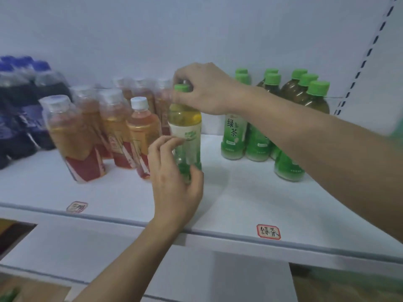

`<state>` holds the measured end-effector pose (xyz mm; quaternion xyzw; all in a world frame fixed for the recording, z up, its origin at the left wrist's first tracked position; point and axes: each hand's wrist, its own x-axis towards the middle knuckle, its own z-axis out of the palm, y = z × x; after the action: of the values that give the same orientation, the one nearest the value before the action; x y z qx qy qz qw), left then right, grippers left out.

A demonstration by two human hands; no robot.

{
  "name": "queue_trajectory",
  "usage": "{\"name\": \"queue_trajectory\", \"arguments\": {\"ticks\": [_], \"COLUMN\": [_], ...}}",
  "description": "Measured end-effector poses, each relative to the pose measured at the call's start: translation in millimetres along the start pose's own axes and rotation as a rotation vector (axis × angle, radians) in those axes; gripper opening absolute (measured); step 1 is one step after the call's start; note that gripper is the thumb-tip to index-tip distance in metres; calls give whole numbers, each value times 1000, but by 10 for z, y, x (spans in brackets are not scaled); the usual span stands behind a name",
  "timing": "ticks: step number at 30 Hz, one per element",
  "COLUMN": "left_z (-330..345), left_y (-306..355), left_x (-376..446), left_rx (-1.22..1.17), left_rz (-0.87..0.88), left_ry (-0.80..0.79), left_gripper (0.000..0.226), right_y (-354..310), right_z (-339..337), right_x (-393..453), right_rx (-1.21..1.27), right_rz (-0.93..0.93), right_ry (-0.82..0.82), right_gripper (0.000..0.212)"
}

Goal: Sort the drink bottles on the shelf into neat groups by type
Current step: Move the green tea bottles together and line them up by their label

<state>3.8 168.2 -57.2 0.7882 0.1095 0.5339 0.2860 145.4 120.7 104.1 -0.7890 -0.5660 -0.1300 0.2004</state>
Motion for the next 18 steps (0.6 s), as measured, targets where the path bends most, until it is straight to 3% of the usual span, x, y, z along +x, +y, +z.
{"name": "queue_trajectory", "arguments": {"ticks": [3, 7, 12, 18], "left_z": [-25, 17, 127, 576], "left_y": [-40, -58, -56, 93], "left_x": [-8, 96, 295, 320], "left_rx": [-35, -38, -233, -404], "left_rz": [-76, -217, -273, -326], "left_ry": [-17, -254, -474, -666], "left_gripper": [67, 87, 63, 53], "right_y": [-21, 29, 225, 506], "right_z": [10, -240, -588, -800], "right_x": [20, -117, -291, -503], "right_rx": [-35, 26, 160, -5], "right_rz": [2, -7, 42, 93], "right_ry": [28, 5, 71, -8], "right_gripper": [39, 18, 9, 11]}}
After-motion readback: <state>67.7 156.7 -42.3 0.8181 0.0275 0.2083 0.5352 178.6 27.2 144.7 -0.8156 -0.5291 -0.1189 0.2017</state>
